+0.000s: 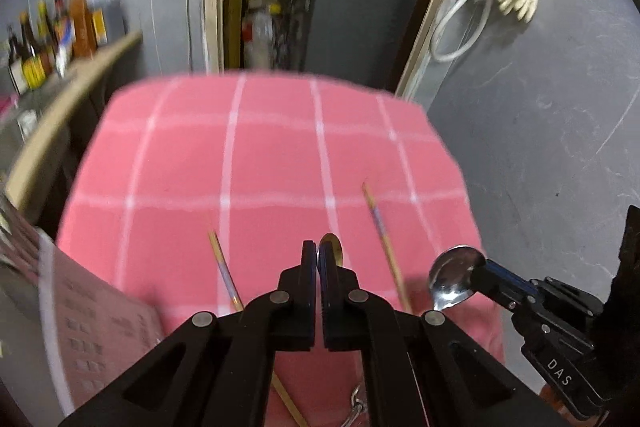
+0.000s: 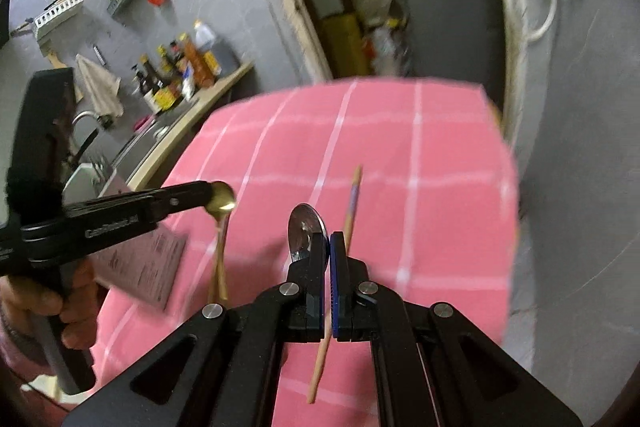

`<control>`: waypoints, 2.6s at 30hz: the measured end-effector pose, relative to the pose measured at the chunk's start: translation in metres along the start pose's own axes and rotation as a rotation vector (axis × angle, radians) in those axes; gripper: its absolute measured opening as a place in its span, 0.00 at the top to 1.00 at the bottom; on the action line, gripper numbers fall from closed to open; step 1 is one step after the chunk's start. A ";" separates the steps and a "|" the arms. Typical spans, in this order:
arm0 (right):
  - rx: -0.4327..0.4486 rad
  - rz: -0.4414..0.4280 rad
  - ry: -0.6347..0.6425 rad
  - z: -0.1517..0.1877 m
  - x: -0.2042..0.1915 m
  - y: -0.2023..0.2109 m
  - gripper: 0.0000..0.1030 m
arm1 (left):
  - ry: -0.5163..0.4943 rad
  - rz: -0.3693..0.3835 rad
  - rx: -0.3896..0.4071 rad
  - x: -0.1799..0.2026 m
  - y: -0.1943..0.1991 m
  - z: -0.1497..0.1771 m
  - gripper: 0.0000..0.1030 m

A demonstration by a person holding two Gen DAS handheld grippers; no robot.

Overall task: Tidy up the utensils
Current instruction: 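Lift the gold spoon with the left gripper while the right gripper carries the silver spoon to the caddy, then open both grippers over the caddy to drop the two spoons in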

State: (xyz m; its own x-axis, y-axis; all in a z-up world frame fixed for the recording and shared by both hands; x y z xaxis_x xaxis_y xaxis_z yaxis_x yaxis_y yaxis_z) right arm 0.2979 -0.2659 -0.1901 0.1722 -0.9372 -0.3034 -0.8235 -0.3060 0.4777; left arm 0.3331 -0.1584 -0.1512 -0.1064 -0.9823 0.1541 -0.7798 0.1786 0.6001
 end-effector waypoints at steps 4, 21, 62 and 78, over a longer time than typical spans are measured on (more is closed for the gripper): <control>0.095 0.054 0.063 -0.036 -0.005 0.017 0.98 | -0.025 -0.006 0.106 -0.004 0.028 -0.034 0.98; 0.422 -0.051 0.203 -0.167 -0.148 0.073 0.98 | -0.056 -0.207 0.472 -0.108 0.164 -0.141 0.98; 0.148 -0.161 0.295 -0.042 -0.240 0.027 0.94 | -0.025 -0.050 0.343 -0.163 0.152 -0.040 0.96; 0.150 0.001 0.097 -0.035 -0.149 0.069 0.38 | 0.047 0.051 0.364 -0.144 0.167 -0.040 0.37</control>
State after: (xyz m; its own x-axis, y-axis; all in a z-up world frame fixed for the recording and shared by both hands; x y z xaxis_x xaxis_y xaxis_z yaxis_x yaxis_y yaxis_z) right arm 0.2342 -0.1534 -0.0828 0.2166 -0.9515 -0.2185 -0.8938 -0.2833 0.3477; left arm 0.2429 0.0147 -0.0421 -0.1286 -0.9676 0.2174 -0.9437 0.1868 0.2732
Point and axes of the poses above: each gripper's, at about its wrist camera, not at the fingertips, and y roughly against the way its jaws point, x to its right, z to its underside, the point moved 10 cm from there along -y, roughly the way its jaws point, and after that the axes turned 15 degrees about x, right-handed, at the moved point
